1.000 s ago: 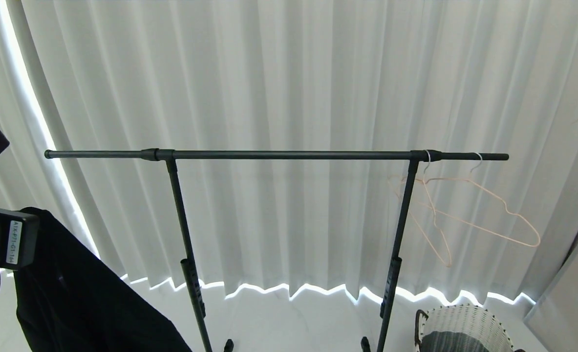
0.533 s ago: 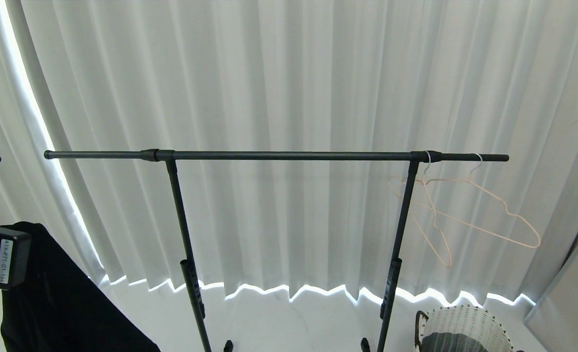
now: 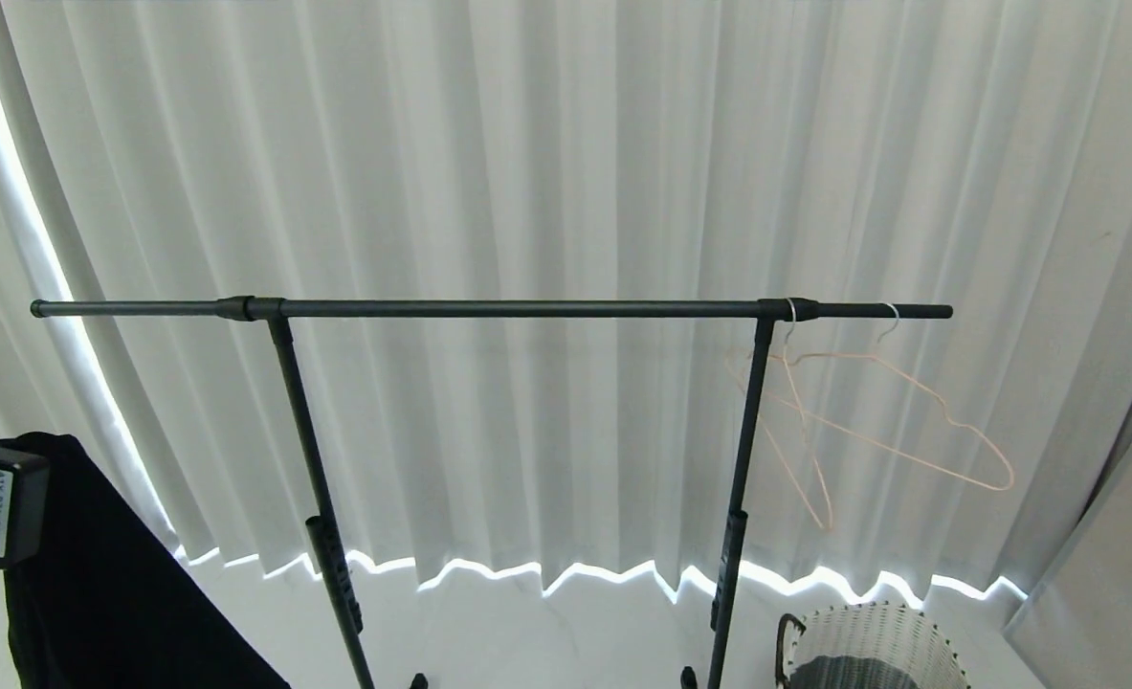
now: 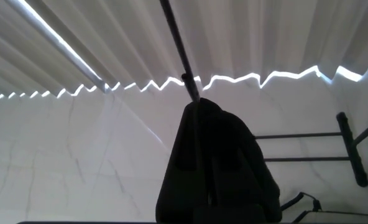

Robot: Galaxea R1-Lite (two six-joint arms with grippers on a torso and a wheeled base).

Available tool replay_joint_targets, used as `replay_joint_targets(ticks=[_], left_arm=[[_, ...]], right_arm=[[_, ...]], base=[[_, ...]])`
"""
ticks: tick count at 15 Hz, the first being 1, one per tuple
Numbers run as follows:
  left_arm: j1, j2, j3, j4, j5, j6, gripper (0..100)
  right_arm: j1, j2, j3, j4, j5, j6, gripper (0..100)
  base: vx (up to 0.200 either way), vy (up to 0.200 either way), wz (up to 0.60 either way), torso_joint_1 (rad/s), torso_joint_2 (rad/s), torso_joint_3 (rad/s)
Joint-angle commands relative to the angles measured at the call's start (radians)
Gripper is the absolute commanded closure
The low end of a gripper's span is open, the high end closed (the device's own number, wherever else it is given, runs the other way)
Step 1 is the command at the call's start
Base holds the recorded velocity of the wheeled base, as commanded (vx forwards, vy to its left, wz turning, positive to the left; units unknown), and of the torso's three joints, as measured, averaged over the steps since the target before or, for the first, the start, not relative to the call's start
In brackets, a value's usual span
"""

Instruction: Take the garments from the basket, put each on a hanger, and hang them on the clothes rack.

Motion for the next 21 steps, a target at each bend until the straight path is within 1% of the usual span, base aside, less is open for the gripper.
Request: replay_joint_targets(ticks=[1,3,4,7,9,14,19,21], left_arm=[[-0.001,0.0,0.001,0.0,0.0,0.0,100],[-0.001,0.0,0.001,0.0,0.0,-0.001,100],[-0.001,0.0,0.001,0.0,0.0,-0.001,100],[-0.001,0.001,0.002,0.0,0.0,-0.003,100],[-0.001,0.001,0.001,0.0,0.0,-0.003,100],[-0.003,-0.006,0.001,0.0,0.0,-0.001,100],[-0.01,-0.013,-0.001,0.0,0.0,-0.003,100],[-0.03,-0.019,0.001,0.0,0.0,-0.003,100]], right_arm=[[0.001,0.004,0.0,0.0,0.0,0.0,0],[0.001,0.004,0.0,0.0,0.001,-0.015,0],[0.001,0.005,0.0,0.0,0.001,-0.015,0],[0.014,0.011,-0.004,-0.001,0.034,-0.032,0],[0.037,0.014,-0.003,-0.003,0.037,-0.042,0],[0.037,0.019,-0.001,-0.003,0.037,-0.042,0],[0.037,0.042,-0.003,-0.011,0.037,-0.042,0],[0.037,0.051,-0.003,-0.018,0.037,-0.042,0]], base=[[0.0,-0.2,0.0,0.007,0.0,0.002],[0.0,-0.2,0.0,0.002,0.0,0.0],[0.0,0.0,0.0,0.0,0.0,0.0],[0.0,0.0,0.0,0.0,0.0,0.0],[0.0,0.0,0.0,0.0,0.0,0.0],[0.0,0.0,0.0,0.0,0.0,0.0],[0.2,0.0,0.0,-0.002,0.0,0.003],[0.2,0.0,0.0,0.007,0.01,0.01]])
